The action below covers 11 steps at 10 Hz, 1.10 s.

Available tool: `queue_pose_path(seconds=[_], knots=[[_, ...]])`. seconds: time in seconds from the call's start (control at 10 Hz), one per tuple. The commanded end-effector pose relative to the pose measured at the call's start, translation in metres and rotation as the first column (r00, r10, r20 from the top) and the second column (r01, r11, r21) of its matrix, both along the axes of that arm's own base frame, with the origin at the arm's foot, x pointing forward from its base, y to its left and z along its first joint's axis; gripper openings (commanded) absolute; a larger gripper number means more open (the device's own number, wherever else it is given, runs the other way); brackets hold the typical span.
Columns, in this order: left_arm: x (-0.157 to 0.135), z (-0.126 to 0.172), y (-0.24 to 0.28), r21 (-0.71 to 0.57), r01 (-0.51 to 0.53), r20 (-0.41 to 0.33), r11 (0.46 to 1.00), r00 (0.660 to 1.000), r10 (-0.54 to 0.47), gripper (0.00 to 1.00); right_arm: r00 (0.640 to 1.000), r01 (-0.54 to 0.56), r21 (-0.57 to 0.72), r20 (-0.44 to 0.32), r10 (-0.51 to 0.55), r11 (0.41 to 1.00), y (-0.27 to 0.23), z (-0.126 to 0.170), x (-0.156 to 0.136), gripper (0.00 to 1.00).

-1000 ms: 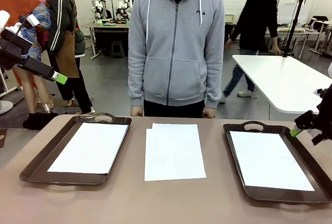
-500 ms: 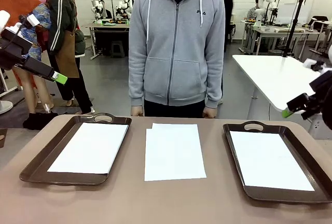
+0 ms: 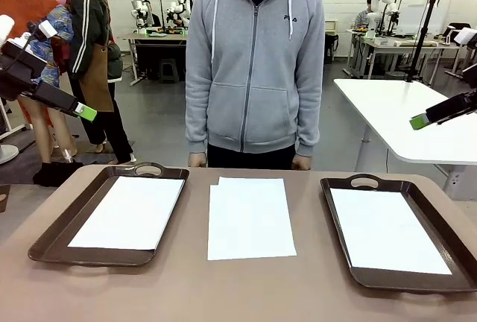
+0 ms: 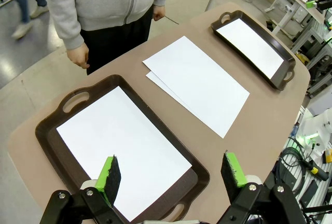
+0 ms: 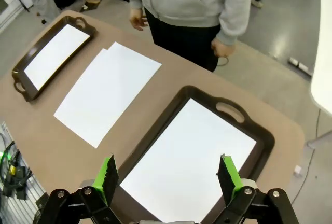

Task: Sort the A4 documents.
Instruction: Receive the A4 Paper.

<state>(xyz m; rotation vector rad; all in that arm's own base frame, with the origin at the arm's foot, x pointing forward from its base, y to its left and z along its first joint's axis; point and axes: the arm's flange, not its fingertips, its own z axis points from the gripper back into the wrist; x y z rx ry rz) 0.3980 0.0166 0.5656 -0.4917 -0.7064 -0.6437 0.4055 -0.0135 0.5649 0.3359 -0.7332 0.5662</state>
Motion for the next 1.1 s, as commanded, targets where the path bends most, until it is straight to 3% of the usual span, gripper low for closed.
queue_pose_path(seconds=[0.0, 0.4, 0.9, 1.0], knots=[[0.000, 0.000, -0.001, 0.005, -0.001, 0.000, 1.000, 1.000, 0.001, 1.00, 0.998, -0.059, 0.019, 0.030, 0.058, 0.998, 0.006, -0.003, 0.005, 1.00], [0.000, 0.000, -0.001, 0.005, -0.001, 0.000, 1.000, 1.000, 0.001, 1.00, 0.993, -0.107, 0.061, 0.050, 0.104, 0.992, 0.004, 0.007, 0.000, 1.00], [0.000, 0.000, -0.001, 0.005, -0.001, 0.000, 1.000, 1.000, 0.001, 1.00, 0.997, -0.072, 0.146, -0.011, 0.075, 0.987, -0.014, -0.005, 0.001, 1.00], [0.000, 0.000, -0.001, 0.005, -0.001, 0.000, 1.000, 1.000, 0.001, 1.00, 0.997, -0.072, 0.072, 0.017, 0.071, 0.995, -0.004, 0.003, -0.003, 1.00]])
